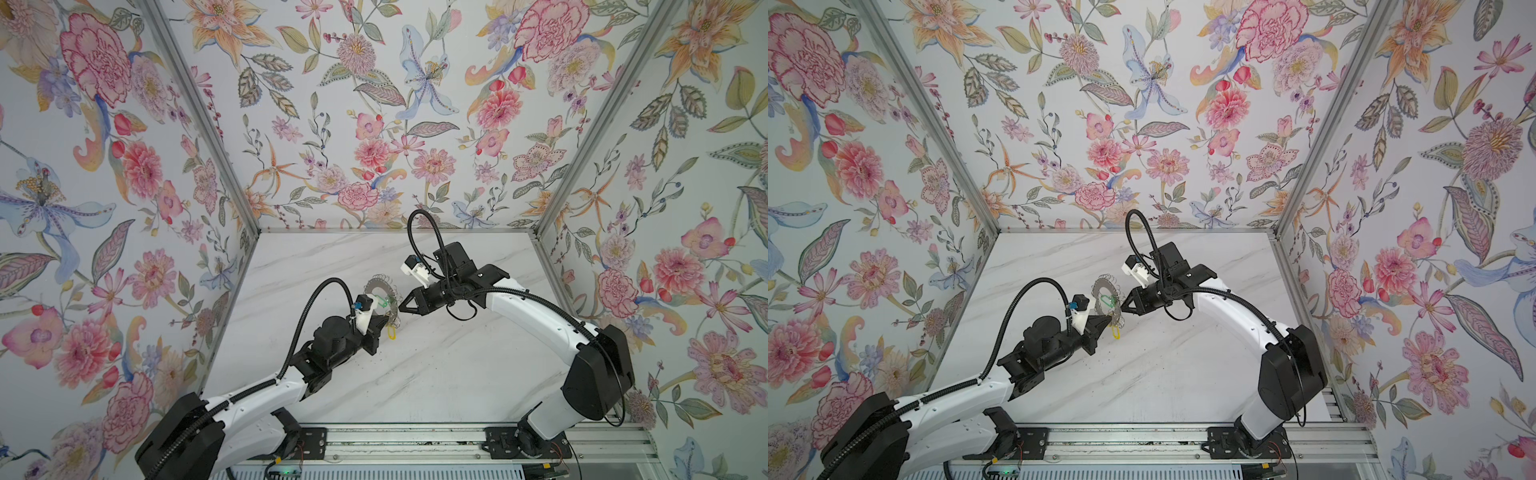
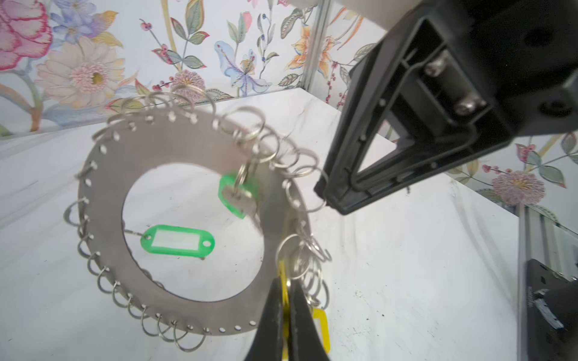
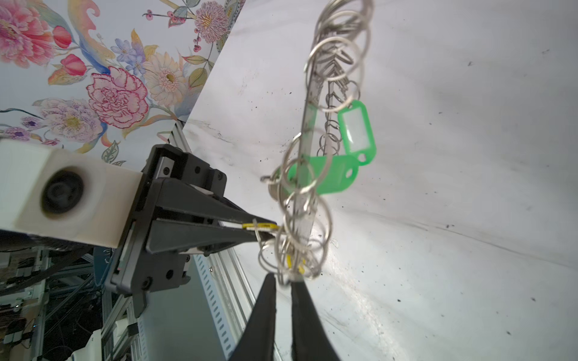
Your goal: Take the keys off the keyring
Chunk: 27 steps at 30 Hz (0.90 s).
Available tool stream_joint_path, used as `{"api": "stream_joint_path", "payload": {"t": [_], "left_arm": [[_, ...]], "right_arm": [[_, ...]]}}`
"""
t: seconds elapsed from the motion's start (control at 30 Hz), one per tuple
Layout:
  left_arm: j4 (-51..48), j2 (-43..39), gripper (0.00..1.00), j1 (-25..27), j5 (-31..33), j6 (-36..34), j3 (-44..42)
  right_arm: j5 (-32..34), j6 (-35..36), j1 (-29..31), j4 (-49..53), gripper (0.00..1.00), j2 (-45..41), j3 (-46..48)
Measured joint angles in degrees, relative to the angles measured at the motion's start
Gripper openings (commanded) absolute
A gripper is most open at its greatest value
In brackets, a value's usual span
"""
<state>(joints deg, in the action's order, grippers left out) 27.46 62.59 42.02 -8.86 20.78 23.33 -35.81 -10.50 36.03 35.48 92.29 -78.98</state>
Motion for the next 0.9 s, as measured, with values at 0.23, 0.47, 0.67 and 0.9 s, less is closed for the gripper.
{"api": "stream_joint_path", "payload": {"t": [0.23,0.47,0.67,0.9], "left_arm": [[-6.0,0.1,0.0,0.5,6.3,-1.6,1.0],[-8.3,0.7,0.0,0.6,6.5,-2.5,1.6],[-12.8,0.8,0.0,-0.5,5.8,-4.0,2.4],[-17.7,-0.1,0.0,-1.8,4.1,-5.4,4.1]], "right_arm": [[7.4,1.3,0.1,5.5,0.09,1.6,-2.4],[5.7,1.5,0.3,3.9,0.21,1.8,-0.3],[0.7,-0.7,2.8,-8.0,0.3,1.8,11.1],[-3.8,-5.2,4.4,-27.7,0.29,1.8,20.4]]}}
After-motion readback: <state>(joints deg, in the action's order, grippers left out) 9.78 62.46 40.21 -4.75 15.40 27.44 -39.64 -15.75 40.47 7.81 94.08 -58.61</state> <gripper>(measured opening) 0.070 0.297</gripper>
